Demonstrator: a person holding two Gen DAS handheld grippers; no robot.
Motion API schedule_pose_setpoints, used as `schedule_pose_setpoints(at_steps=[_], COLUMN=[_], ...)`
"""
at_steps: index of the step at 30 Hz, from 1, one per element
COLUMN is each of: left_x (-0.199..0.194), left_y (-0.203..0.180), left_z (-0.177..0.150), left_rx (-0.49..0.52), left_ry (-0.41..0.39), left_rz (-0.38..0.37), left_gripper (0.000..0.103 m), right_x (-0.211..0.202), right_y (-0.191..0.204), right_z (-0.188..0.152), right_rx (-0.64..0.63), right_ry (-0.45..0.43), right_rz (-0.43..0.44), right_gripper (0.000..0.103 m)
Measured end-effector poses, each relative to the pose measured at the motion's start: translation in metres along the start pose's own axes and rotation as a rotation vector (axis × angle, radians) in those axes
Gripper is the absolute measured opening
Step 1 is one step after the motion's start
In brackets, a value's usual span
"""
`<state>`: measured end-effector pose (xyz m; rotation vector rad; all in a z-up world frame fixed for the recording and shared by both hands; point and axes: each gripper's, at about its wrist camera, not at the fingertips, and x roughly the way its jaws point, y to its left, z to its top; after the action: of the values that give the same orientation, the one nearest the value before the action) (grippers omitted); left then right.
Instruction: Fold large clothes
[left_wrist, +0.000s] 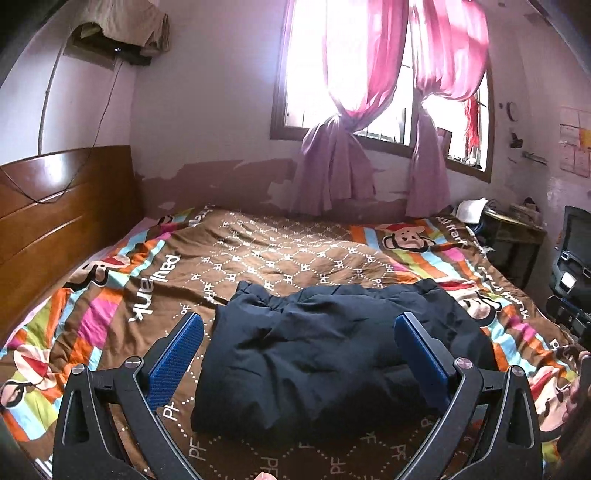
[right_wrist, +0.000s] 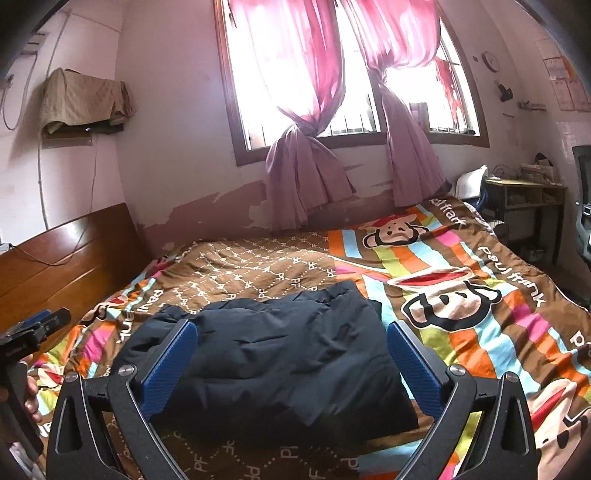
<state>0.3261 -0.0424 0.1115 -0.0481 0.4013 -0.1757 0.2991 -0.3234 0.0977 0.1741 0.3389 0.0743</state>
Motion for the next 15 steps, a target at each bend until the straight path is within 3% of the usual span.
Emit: schedule_pose_setpoints(at_steps=[15], left_x=[-0.058], left_y=[-0.003], left_z=[-0.019], left_rx=[0.011], left_ry=[-0.065], left_rz=[-0.001], left_gripper=[0.101], right_x=[-0.067], right_y=[0.03], right_z=[-0.018], right_rx=[-0.051], right_ry=[-0.069], right_rz=[0.055], right_gripper=[0.103])
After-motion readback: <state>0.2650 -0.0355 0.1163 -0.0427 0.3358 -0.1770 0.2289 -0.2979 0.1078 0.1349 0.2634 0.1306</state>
